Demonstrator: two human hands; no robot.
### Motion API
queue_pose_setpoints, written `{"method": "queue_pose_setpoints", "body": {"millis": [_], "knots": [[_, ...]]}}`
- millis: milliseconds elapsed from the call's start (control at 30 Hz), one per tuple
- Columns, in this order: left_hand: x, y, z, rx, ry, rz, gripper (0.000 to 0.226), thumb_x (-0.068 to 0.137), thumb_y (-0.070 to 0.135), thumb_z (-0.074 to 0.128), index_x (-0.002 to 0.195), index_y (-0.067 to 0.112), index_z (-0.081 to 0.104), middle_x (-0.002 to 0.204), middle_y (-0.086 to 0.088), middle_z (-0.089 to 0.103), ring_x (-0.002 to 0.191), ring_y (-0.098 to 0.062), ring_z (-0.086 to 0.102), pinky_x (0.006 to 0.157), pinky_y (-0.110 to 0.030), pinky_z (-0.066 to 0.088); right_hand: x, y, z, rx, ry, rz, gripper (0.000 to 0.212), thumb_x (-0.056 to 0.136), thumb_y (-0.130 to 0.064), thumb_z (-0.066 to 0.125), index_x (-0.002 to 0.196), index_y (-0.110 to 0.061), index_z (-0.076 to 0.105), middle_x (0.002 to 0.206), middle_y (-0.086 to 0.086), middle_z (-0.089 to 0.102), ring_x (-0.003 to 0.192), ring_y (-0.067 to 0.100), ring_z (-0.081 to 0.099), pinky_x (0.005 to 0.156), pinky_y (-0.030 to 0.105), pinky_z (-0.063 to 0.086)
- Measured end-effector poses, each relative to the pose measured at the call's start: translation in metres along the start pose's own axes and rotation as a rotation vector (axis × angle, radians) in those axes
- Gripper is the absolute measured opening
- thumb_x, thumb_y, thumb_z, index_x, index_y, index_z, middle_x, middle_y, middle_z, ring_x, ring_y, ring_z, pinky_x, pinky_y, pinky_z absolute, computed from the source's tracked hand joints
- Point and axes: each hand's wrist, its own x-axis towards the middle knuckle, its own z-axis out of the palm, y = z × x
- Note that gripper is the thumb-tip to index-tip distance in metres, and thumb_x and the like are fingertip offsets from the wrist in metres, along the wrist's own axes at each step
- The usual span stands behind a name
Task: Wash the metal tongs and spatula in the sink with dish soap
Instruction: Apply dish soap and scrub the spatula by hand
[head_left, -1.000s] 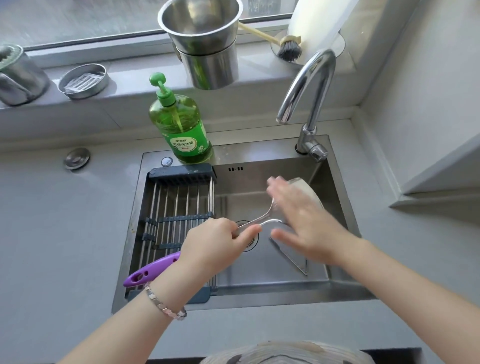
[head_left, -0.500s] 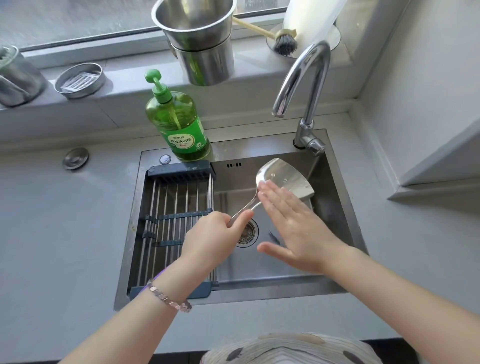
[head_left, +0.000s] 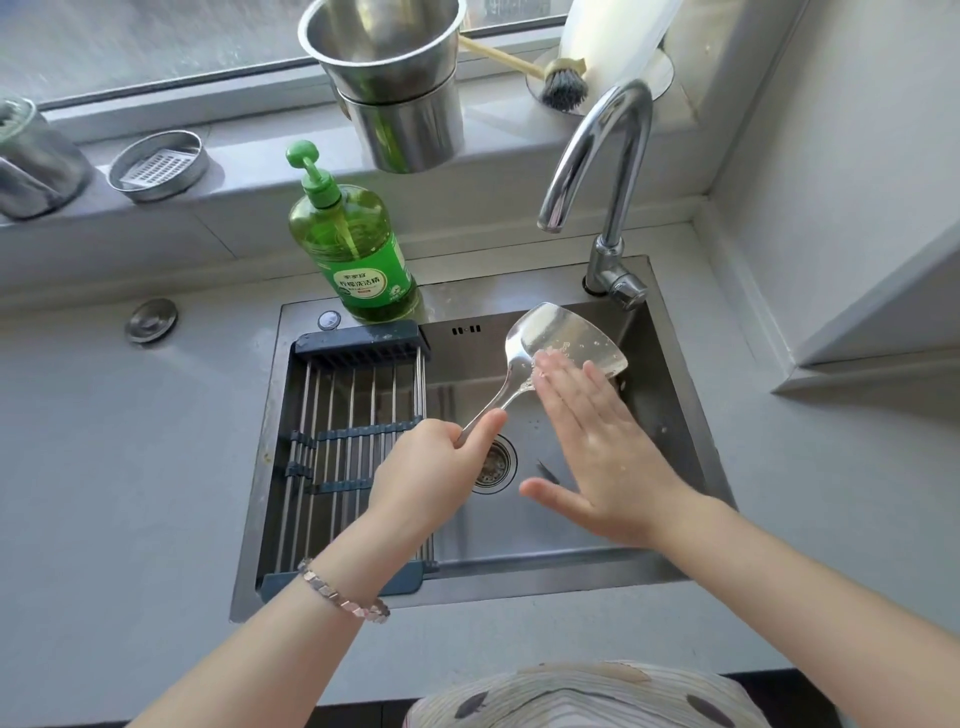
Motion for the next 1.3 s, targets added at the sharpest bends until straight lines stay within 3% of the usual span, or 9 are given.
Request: {"method": "queue_pose_setpoints", "body": {"millis": [133,500,567,700,867,1000,1067,1167,1300], "knots": [[0.001,0.002,0.0,-0.049,-0.013,-0.011,0.06,0.087,0.064,0.04,0.052,0.017,0.026,0.045,0.003,0.029,0.043,-0.018,0.029,0.049,-0.027,0.024,0.003,0.011,-0.003,0.091,0.07,0.173,0.094,0.087,-0.07,0.006,0.145,0.003,0.014,0.154,0.018,0.015,0.143,0.021,0.004,0.117,0.034,-0.004],[0.009,-0.002,0.005,-0.086,-0.149,0.06,0.024,0.077,0.006,0.052,0.057,0.014,0.041,0.052,0.0,0.038,0.053,-0.021,0.035,0.057,-0.029,0.032,0.008,-0.009,0.005,-0.063,-0.047,-0.241,0.083,0.093,-0.061,0.013,0.136,0.003,0.042,0.146,0.017,0.038,0.139,0.025,0.027,0.115,0.034,0.011],[0.009,-0.002,0.004,-0.092,-0.16,0.089,0.022,0.078,0.003,0.048,0.059,0.013,0.043,0.053,-0.001,0.038,0.053,-0.019,0.034,0.055,-0.029,0.031,0.007,-0.012,0.005,-0.109,-0.069,-0.352,0.079,0.093,-0.059,0.015,0.135,0.001,0.044,0.144,0.015,0.04,0.137,0.024,0.032,0.114,0.034,0.013],[0.013,-0.001,0.004,-0.082,-0.178,0.051,0.022,0.077,0.004,0.049,0.06,0.015,0.039,0.055,0.001,0.036,0.055,-0.02,0.035,0.056,-0.026,0.031,0.02,0.003,-0.001,-0.08,0.046,-0.083,0.078,0.096,-0.056,0.009,0.132,0.002,0.048,0.141,0.015,0.046,0.134,0.027,0.038,0.113,0.033,0.009],[0.013,-0.001,0.009,-0.117,-0.223,0.066,0.031,0.075,-0.002,0.05,0.053,0.017,0.039,0.052,0.003,0.038,0.05,-0.014,0.035,0.05,-0.023,0.029,0.003,-0.013,0.023,0.08,0.032,-0.345,0.065,0.098,-0.045,0.021,0.126,0.004,0.054,0.136,0.015,0.051,0.131,0.019,0.034,0.113,0.026,0.015],[0.013,-0.007,0.013,-0.136,-0.204,-0.001,0.025,0.073,0.003,0.05,0.057,0.018,0.04,0.053,0.004,0.038,0.052,-0.016,0.036,0.053,-0.023,0.033,0.001,-0.009,0.013,0.764,0.444,0.312,0.026,0.095,-0.025,0.047,0.088,-0.014,0.069,0.097,0.005,0.069,0.095,0.0,0.059,0.087,0.013,0.046],[0.013,-0.004,0.013,-0.139,-0.242,0.008,0.023,0.073,0.002,0.051,0.06,0.019,0.041,0.053,0.005,0.037,0.051,-0.015,0.036,0.05,-0.021,0.032,0.007,-0.016,0.012,1.241,0.367,0.746,0.016,0.094,-0.018,0.051,0.083,-0.016,0.063,0.086,0.003,0.067,0.083,0.007,0.062,0.074,0.012,0.05],[0.013,0.004,0.016,-0.129,-0.346,0.047,0.022,0.074,0.005,0.057,0.063,0.021,0.046,0.054,0.007,0.042,0.046,-0.01,0.04,0.046,-0.017,0.035,0.017,-0.021,0.01,1.765,0.189,0.886,0.021,0.096,-0.021,0.046,0.088,-0.007,0.06,0.086,0.007,0.069,0.079,0.016,0.068,0.073,0.023,0.057],[0.01,0.005,0.018,-0.06,-0.419,0.126,0.02,0.076,0.019,0.068,0.069,0.022,0.05,0.057,0.008,0.047,0.044,-0.003,0.044,0.046,-0.016,0.038,0.034,-0.02,0.004,1.798,0.402,1.102,0.022,0.099,-0.012,0.041,0.083,-0.004,0.054,0.081,0.012,0.064,0.056,0.012,0.069,0.058,0.024,0.059]]}}
